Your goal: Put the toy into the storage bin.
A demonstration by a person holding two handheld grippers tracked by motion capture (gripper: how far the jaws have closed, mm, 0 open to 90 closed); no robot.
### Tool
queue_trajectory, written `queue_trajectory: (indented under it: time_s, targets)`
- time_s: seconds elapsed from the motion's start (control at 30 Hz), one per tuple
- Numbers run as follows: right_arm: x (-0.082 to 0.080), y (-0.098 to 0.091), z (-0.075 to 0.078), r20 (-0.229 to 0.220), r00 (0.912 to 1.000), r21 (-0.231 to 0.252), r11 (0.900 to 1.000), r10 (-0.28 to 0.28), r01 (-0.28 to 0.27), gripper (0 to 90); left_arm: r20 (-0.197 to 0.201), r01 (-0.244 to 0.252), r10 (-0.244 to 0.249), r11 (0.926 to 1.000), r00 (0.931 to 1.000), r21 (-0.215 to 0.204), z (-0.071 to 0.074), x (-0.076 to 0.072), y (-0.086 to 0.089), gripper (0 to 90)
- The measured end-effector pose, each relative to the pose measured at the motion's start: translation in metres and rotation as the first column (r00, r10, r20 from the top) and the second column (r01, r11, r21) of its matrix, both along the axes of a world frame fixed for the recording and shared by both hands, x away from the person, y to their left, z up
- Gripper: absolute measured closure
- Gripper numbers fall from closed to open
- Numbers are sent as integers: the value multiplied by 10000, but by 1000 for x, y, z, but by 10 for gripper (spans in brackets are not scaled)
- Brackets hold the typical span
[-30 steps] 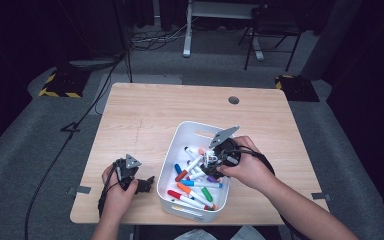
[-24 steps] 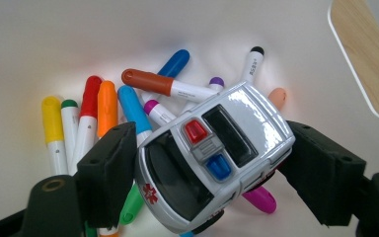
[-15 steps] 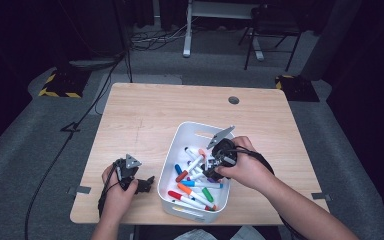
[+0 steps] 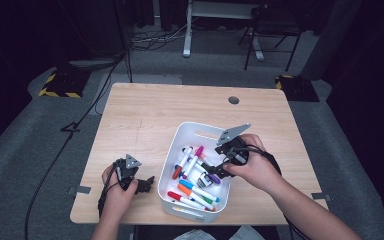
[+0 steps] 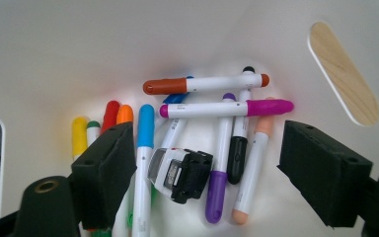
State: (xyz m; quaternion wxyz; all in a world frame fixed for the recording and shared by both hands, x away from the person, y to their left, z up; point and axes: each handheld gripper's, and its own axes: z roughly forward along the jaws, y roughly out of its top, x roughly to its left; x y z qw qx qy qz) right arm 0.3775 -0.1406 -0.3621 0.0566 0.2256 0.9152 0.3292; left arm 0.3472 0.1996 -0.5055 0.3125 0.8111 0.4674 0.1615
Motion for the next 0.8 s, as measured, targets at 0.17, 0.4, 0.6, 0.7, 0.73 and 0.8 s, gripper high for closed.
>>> queue_trajectory:
  time_s: [0.17,0.4,0.6,0.7,0.73,0.8]
  targets:
    - [0,-15,9,375,9991,385,9991,-205,190,226,86,63,-63,10000,9999,28,0,-2,3,1]
    - [4,-42,22,690,9934,1074,9906,-919,842,220,45,-33,33,10000,10000,45,0,-7,8,2]
    - [7,-67,22,648,9879,1124,9847,-1410,1332,223,42,-212,211,9998,9998,53,0,-11,15,2]
    - [9,-78,19,561,9852,1262,9800,-1617,1536,221,17,-253,253,9997,9997,27,0,-14,18,2]
    - [9,-82,19,610,9838,1294,9786,-1688,1599,221,24,-287,287,9996,9996,-13,0,-14,19,2]
    - [11,-89,17,615,9810,1321,9757,-1839,1746,219,58,-364,363,9993,9993,49,0,-16,20,2]
